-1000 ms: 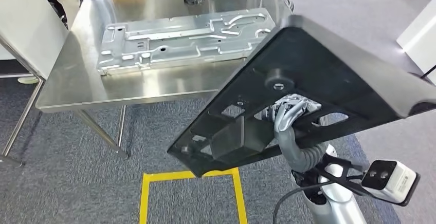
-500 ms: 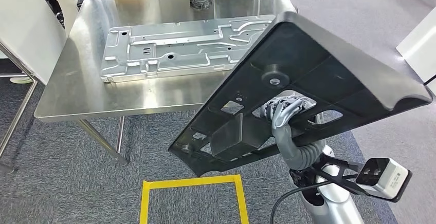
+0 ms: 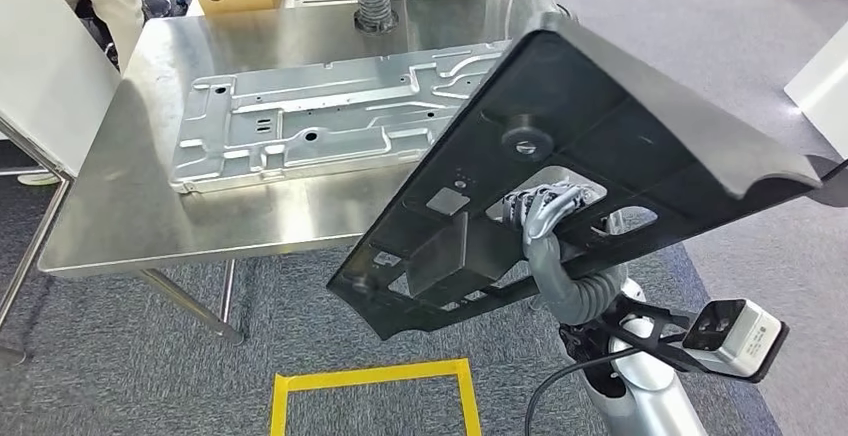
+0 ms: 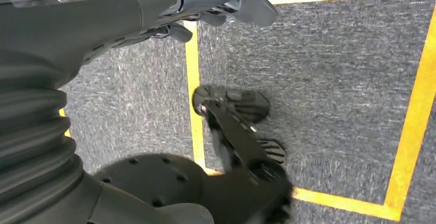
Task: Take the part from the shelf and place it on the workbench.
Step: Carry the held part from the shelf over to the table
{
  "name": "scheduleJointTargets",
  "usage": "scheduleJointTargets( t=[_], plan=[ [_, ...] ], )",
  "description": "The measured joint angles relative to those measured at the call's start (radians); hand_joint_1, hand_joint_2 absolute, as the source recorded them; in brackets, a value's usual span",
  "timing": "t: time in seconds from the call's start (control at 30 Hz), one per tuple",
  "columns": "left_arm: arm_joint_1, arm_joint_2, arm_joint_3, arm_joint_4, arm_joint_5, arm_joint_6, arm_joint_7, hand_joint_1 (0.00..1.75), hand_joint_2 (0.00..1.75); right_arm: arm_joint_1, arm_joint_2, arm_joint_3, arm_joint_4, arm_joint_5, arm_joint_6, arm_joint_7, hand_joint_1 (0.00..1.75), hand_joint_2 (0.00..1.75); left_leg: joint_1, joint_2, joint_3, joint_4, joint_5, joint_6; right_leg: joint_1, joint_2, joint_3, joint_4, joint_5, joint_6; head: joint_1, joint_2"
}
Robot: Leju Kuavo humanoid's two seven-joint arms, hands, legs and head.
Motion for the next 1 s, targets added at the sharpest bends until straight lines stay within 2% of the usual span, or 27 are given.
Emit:
scheduleJointTargets(
  t=[0.03,0.07,0.1,0.17,0.2,0.23,0.33,0.37,0.4,0.43,0.5,0.53,0.57,0.6,0.67,0.73,0.77,0.83,0.87,0.9,0.93,1.0],
  plan=[
    [0.002,0.0,0.0,0.0,0.0,0.001,0.001,0.0,1.75,0.001,0.0,0.002,0.0,0.002,-0.001,0.002,1.75,1.75,0.0,0.0,-0.024,0.019,-0.01,-0.002,0.0,0.002,0.009,0.0,-0.008,0.0,0.0,0.0],
    [0.003,0.0,0.0,0.0,-0.001,0.002,0.002,0.0,1.75,0.001,0.0,0.003,0.0,0.004,-0.002,0.003,1.75,1.75,0.0,0.0,-0.034,0.006,0.001,-0.002,0.0,0.004,0.021,0.0,-0.017,0.001,0.0,0.0],
    [0.004,0.0,0.0,0.0,-0.002,0.003,0.004,0.0,1.75,0.001,0.0,0.005,0.0,0.005,-0.003,0.004,1.75,1.75,0.0,0.0,-0.029,-0.038,0.035,-0.001,0.0,0.006,0.035,0.001,-0.027,0.003,0.0,0.0],
    [0.006,0.001,0.001,0.0,-0.003,0.005,0.004,0.0,1.75,0.001,0.001,0.007,0.001,0.006,-0.005,0.005,1.75,1.75,-0.001,0.0,-0.003,-0.164,0.134,0.005,0.001,0.007,0.057,0.004,-0.048,0.009,0.0,0.0],
    [0.007,0.001,0.001,0.0,-0.004,0.005,0.005,0.0,1.75,0.0,0.002,0.009,0.001,0.007,-0.006,0.005,1.75,1.75,-0.003,0.0,0.007,-0.21,0.165,0.01,0.002,0.008,0.063,0.006,-0.057,0.014,0.0,0.0],
    [0.006,0.001,0.001,0.0,-0.004,0.005,0.005,0.0,1.75,0.0,0.003,0.01,0.002,0.007,-0.006,0.006,1.75,1.75,-0.005,-0.001,0.011,-0.234,0.181,0.015,0.003,0.009,0.066,0.008,-0.063,0.02,0.0,0.0],
    [0.005,0.002,0.001,0.0,-0.005,0.005,0.005,0.0,1.75,0.0,0.005,0.012,0.002,0.009,-0.01,0.007,1.75,1.75,-0.005,-0.002,0.027,-0.247,0.176,0.033,0.004,0.01,0.073,0.021,-0.073,0.036,-0.001,0.0],
    [0.004,0.002,0.001,0.0,-0.006,0.005,0.005,0.0,1.75,-0.001,0.005,0.012,0.002,0.009,-0.011,0.007,1.75,1.75,-0.003,-0.002,0.037,-0.251,0.172,0.038,0.003,0.008,0.067,0.042,-0.077,0.04,0.001,0.0],
    [0.003,0.002,0.001,0.0,-0.006,0.005,0.004,0.0,1.75,-0.003,0.005,0.013,0.002,0.01,-0.013,0.006,1.75,1.75,-0.001,-0.002,0.048,-0.255,0.169,0.042,0.001,0.007,0.047,0.08,-0.088,0.046,0.003,0.0],
    [0.003,0.003,0.001,0.0,-0.007,0.005,0.004,0.0,1.75,-0.003,0.005,0.013,0.002,0.011,-0.014,0.006,1.75,1.75,-0.001,-0.002,0.056,-0.258,0.164,0.046,-0.002,0.005,0.014,0.136,-0.105,0.051,0.006,0.0],
    [0.002,0.003,0.001,0.0,-0.009,0.005,0.002,0.0,1.75,0.0,0.005,0.014,0.002,0.014,-0.017,0.005,1.75,1.75,-0.001,-0.003,0.07,-0.26,0.151,0.049,-0.006,0.004,-0.073,0.257,-0.15,0.06,0.009,0.0],
    [0.003,0.003,0.001,0.0,-0.009,0.005,0.002,0.0,1.75,0.002,0.005,0.015,0.002,0.015,-0.019,0.005,1.75,1.75,-0.001,-0.003,0.079,-0.259,0.142,0.048,-0.008,0.004,-0.106,0.289,-0.159,0.062,0.009,0.0],
    [0.004,0.003,0.001,0.0,-0.01,0.005,0.002,0.0,1.75,0.003,0.005,0.017,0.003,0.014,-0.022,0.005,1.75,1.75,-0.001,-0.004,0.09,-0.259,0.133,0.047,-0.01,0.003,-0.124,0.29,-0.151,0.063,0.009,0.0],
    [0.005,0.003,0.001,0.0,-0.011,0.005,0.002,0.0,1.75,0.001,0.005,0.018,0.003,0.01,-0.027,0.006,1.75,1.75,-0.001,-0.004,0.103,-0.259,0.123,0.045,-0.011,0.002,-0.124,0.256,-0.122,0.062,0.009,0.0],
    [0.005,0.003,0.001,0.0,-0.016,0.005,0.002,0.0,1.75,-0.017,0.002,0.023,0.005,-0.009,-0.05,0.014,1.75,1.75,-0.001,-0.004,0.13,-0.26,0.102,0.038,-0.01,-0.003,-0.095,0.132,-0.024,0.055,0.01,0.0],
    [0.001,0.004,0.002,0.0,-0.019,0.005,0.004,0.0,1.75,-0.042,-0.005,0.027,0.008,-0.035,-0.076,0.025,1.75,1.75,-0.003,-0.005,0.143,-0.262,0.086,0.028,-0.004,-0.008,-0.075,0.044,0.034,0.041,0.008,0.0],
    [-0.002,0.005,0.002,0.0,-0.019,0.005,0.004,0.0,1.75,-0.052,-0.01,0.03,0.009,-0.047,-0.086,0.03,1.75,1.75,-0.003,-0.005,0.146,-0.262,0.083,0.022,-0.001,-0.008,-0.073,0.028,0.042,0.034,0.007,0.0],
    [-0.005,0.008,0.004,0.0,-0.019,0.006,0.006,0.0,1.75,-0.064,-0.019,0.036,0.01,-0.062,-0.099,0.034,1.75,1.75,-0.003,-0.004,0.15,-0.258,0.082,0.01,-0.001,-0.006,-0.064,0.022,0.038,0.02,0.005,0.0],
    [-0.006,0.008,0.005,0.0,-0.019,0.007,0.006,0.0,1.75,-0.068,-0.023,0.04,0.011,-0.066,-0.101,0.035,1.75,1.75,-0.003,-0.004,0.146,-0.238,0.083,0.006,-0.002,-0.004,-0.055,0.017,0.034,0.013,0.005,0.0],
    [-0.006,0.009,0.006,0.0,-0.019,0.008,0.005,0.0,1.75,-0.071,-0.026,0.043,0.012,-0.07,-0.103,0.034,1.75,1.75,-0.002,-0.004,0.129,-0.203,0.079,0.003,-0.003,-0.004,-0.044,0.013,0.029,0.007,0.004,0.0],
    [-0.007,0.009,0.006,0.0,-0.018,0.009,0.005,0.0,1.75,-0.073,-0.027,0.046,0.013,-0.072,-0.103,0.032,1.75,1.75,-0.001,-0.004,0.1,-0.149,0.066,0.0,-0.004,-0.004,-0.034,0.01,0.024,0.001,0.003,0.0],
    [-0.006,0.009,0.008,0.0,-0.018,0.01,0.005,0.0,1.75,-0.075,-0.03,0.052,0.017,-0.075,-0.102,0.026,1.75,1.75,-0.001,-0.004,0.017,-0.022,0.017,-0.006,0.0,-0.004,-0.018,0.009,0.01,-0.006,0.001,0.0]
  ],
)
